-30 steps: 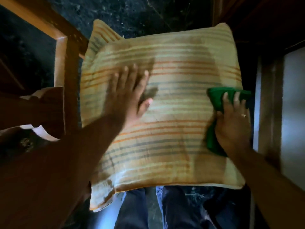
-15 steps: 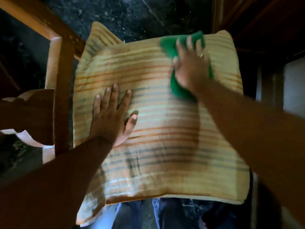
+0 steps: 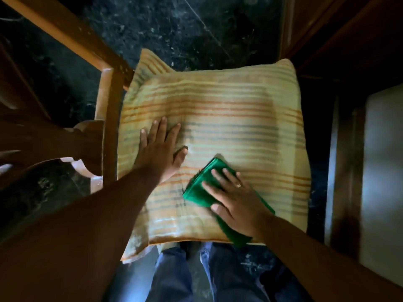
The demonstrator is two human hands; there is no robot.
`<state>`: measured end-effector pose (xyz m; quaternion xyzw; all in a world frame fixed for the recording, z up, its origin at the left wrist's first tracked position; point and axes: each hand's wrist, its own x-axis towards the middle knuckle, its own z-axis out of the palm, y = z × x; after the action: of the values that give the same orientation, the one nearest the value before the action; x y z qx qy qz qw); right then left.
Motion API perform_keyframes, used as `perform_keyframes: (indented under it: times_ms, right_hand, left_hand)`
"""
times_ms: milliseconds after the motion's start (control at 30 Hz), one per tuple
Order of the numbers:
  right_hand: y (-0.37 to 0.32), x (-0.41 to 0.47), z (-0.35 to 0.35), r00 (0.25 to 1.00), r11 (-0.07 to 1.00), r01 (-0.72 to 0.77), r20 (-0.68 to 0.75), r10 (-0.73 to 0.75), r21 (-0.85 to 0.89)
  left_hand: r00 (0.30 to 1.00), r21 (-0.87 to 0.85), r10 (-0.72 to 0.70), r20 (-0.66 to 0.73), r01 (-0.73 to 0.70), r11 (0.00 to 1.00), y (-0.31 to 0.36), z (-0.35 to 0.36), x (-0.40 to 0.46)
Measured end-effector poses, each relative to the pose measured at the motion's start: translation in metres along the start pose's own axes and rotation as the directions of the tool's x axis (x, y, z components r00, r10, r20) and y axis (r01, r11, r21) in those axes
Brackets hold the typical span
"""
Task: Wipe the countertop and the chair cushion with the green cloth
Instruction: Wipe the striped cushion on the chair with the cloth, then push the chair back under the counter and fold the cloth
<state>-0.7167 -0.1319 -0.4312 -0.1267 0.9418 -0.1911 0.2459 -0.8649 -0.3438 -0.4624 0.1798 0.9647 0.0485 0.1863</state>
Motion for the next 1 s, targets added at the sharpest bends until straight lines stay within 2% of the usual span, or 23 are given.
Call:
perform_keyframes:
  times_ms: [33, 67, 100, 133, 167, 200, 233, 267, 300, 367, 433, 467, 533, 600, 700, 800, 867, 1000]
  right_hand:
    - [-0.005, -0.012, -0.005, 0.989, 0.989, -0.129, -0.070, 0.133, 0.066]
    - [-0.008, -0.027, -0.007, 0.941, 0.948, -0.279, -0.153, 0.302, 0.155]
    - [-0.010, -0.043, -0.007, 0.840, 0.861, -0.429, -0.230, 0.491, 0.272]
    - [-0.011, -0.061, -0.005, 0.687, 0.719, -0.549, -0.259, 0.679, 0.426]
    - [-0.013, -0.075, -0.001, 0.521, 0.527, -0.610, -0.202, 0.829, 0.592]
    - [-0.016, -0.086, 0.004, 0.394, 0.317, -0.599, -0.074, 0.916, 0.735]
    - [-0.020, -0.091, 0.008, 0.346, 0.140, -0.550, 0.073, 0.935, 0.823]
    - [-0.025, -0.091, 0.012, 0.355, 0.020, -0.515, 0.192, 0.915, 0.857]
    - [-0.028, -0.088, 0.016, 0.374, -0.048, -0.494, 0.262, 0.890, 0.868]
    - [-0.031, -0.076, 0.020, 0.360, -0.131, -0.436, 0.306, 0.881, 0.890]
    - [-0.029, -0.066, 0.018, 0.332, -0.264, -0.358, 0.386, 0.861, 0.896]
    - [-0.029, -0.065, 0.014, 0.354, -0.349, -0.318, 0.452, 0.819, 0.881]
    - [-0.029, -0.070, -0.002, 0.467, -0.511, -0.261, 0.571, 0.676, 0.819]
    - [-0.030, -0.084, -0.033, 0.613, -0.597, -0.221, 0.586, 0.530, 0.771]
    - [-0.027, -0.112, -0.089, 0.785, -0.610, -0.138, 0.461, 0.413, 0.780]
    - [-0.031, -0.134, -0.152, 0.842, -0.642, -0.049, 0.377, 0.385, 0.765]
    - [-0.039, -0.141, -0.188, 0.843, -0.638, -0.044, 0.371, 0.389, 0.769]
    - [-0.075, -0.149, -0.264, 0.866, -0.528, -0.006, 0.268, 0.422, 0.849]
  left_hand:
    - [1.000, -0.009, -0.006, 0.010, 0.006, 1.000, 0.004, -0.008, -0.006]
    - [1.000, 0.013, 0.003, 0.015, -0.004, 1.000, 0.010, -0.015, -0.014]
    - [0.999, 0.034, 0.022, 0.041, -0.023, 0.999, 0.017, -0.019, -0.024]
    - [0.995, 0.014, 0.043, 0.086, -0.044, 0.999, 0.026, -0.020, -0.036]
    - [0.989, -0.056, 0.057, 0.137, -0.049, 0.997, 0.035, -0.018, -0.048]
    - [0.982, -0.157, 0.065, 0.177, -0.037, 0.987, 0.046, -0.016, -0.060]
    - [0.978, -0.262, 0.043, 0.204, 0.013, 0.965, 0.056, -0.013, -0.068]
    - [0.976, -0.354, -0.006, 0.216, 0.085, 0.931, 0.066, -0.011, -0.072]
    - [0.970, -0.425, -0.075, 0.231, 0.170, 0.889, 0.074, -0.010, -0.072]
    - [0.941, -0.497, -0.155, 0.302, 0.294, 0.816, 0.082, -0.012, -0.061]
    - [0.877, -0.565, -0.146, 0.458, 0.414, 0.713, 0.081, -0.019, -0.045]
    - [0.825, -0.599, -0.121, 0.552, 0.494, 0.630, 0.080, -0.028, -0.040]
    - [0.724, -0.592, -0.065, 0.687, 0.610, 0.527, 0.078, -0.058, -0.038]
    - [0.696, -0.596, -0.037, 0.718, 0.640, 0.485, 0.079, -0.102, -0.044]
    - [0.718, -0.681, 0.028, 0.696, 0.647, 0.344, 0.083, -0.171, -0.057]
    - [0.788, -0.780, 0.087, 0.609, 0.576, 0.247, 0.103, -0.244, -0.083]
    - [0.860, -0.835, 0.054, 0.508, 0.476, 0.276, 0.122, -0.286, -0.098]
    - [0.949, -0.862, -0.016, 0.316, 0.294, 0.412, 0.145, -0.374, -0.125]
